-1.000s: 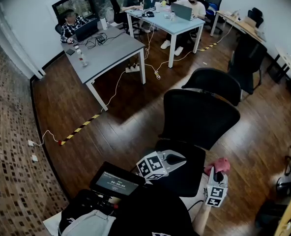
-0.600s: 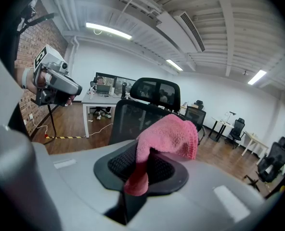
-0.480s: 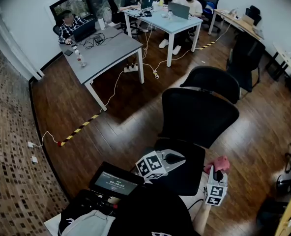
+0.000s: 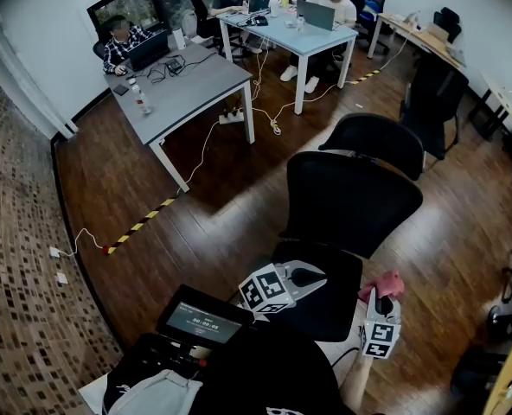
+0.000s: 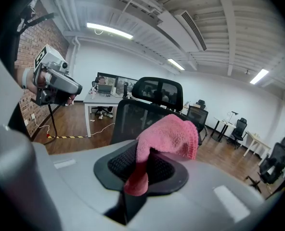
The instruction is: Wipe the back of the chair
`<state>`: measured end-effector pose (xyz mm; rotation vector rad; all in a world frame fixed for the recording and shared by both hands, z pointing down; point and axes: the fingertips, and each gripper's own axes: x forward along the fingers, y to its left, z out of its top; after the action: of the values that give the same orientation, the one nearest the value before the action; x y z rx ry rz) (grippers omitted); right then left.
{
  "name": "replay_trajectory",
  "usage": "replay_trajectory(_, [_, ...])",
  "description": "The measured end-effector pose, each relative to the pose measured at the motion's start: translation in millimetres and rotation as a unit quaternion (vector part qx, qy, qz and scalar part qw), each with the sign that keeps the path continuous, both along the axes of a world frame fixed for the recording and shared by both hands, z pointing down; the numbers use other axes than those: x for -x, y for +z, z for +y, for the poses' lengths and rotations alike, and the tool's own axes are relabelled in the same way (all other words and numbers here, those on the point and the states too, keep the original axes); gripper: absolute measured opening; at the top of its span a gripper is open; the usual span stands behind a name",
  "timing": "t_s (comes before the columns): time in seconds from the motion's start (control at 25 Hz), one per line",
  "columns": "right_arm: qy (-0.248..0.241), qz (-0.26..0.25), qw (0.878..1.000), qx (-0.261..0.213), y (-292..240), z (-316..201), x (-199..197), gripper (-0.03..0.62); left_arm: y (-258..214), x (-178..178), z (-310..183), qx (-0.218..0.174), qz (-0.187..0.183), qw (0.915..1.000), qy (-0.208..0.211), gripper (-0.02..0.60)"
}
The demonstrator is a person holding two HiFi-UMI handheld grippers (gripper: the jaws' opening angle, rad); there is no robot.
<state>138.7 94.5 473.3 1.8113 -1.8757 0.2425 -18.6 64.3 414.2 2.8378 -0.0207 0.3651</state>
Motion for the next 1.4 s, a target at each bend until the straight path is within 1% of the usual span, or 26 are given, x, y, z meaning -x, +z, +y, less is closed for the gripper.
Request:
replay_trajectory(0.2, [-0.03,0.006,1.0,0.001,-0.1,-23.5,9.2,0.044,3.6,10.3,-1.5,0.006,-0.001,0.9999,-0.014,-0.025])
replay_trajectory(0.44, [-0.085,0.022,0.996,-0.006,-8.5,-74.5,34.2,0.044,5.1,32.6,-5.7,0.017,0.001,0.9992,-0.037,-0.025])
replay_trajectory(0.68, [-0.148,0.029,0.989,-0.002,-1.6,-142.0,72.6,0.044,9.6,58.7,-20.2,0.027,0.002,0.9972,-0.069,-0.025])
replay_trajectory(0.96, [-0.214,0.032,0.976,0.005,10.5,-222.8,128.8,0.044,11.9,93.0,-43.6,0.034,-0.001,0.9937,-0.106,-0.025])
replay_trajectory(1.2, [-0.256,0.032,0.966,0.021,30.9,-288.7,177.7,0.044,17.6,113.4,-57.5,0.035,-0.009,0.9918,-0.123,-0.025])
replay_trajectory(1.4, [-0.278,0.022,0.959,0.048,59.8,-333.3,205.8,0.044,25.7,116.7,-71.6,0.039,-0.016,0.9908,-0.129,-0.025])
